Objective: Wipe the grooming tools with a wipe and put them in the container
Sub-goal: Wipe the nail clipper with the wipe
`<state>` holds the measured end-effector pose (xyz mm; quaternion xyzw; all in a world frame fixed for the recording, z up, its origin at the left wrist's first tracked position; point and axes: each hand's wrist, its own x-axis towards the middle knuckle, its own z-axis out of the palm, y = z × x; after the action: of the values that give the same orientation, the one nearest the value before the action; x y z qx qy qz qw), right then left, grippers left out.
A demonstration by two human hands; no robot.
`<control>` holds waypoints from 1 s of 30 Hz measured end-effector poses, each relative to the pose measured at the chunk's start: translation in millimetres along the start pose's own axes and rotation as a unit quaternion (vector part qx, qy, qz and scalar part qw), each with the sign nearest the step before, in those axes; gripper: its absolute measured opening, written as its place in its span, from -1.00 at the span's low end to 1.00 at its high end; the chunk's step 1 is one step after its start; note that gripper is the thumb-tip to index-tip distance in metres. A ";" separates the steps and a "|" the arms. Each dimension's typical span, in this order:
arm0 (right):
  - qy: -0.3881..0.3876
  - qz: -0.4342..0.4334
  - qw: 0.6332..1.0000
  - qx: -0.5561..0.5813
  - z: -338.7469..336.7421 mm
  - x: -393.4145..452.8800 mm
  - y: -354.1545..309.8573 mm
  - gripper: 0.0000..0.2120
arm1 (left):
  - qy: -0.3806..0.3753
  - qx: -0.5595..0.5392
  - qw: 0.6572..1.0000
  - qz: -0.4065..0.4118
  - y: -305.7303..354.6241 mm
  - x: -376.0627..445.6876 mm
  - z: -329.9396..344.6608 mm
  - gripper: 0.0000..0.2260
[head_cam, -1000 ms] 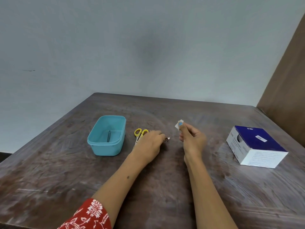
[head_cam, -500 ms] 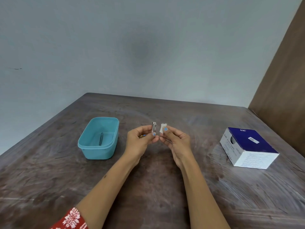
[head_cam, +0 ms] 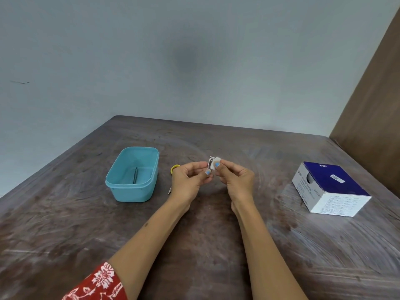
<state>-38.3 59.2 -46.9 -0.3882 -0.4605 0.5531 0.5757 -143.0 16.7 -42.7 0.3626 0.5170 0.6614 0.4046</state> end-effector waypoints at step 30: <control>-0.025 -0.021 0.992 -0.122 -0.8 -0.4 0.7 -0.90 | -0.014 -0.053 0.998 -0.004 -7.3 1.0 -2.6 -0.77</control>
<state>-37.7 58.9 -47.9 -0.4317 -0.5468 0.4900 0.5239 -144.6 17.6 -50.4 0.3475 0.4769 0.6812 0.4333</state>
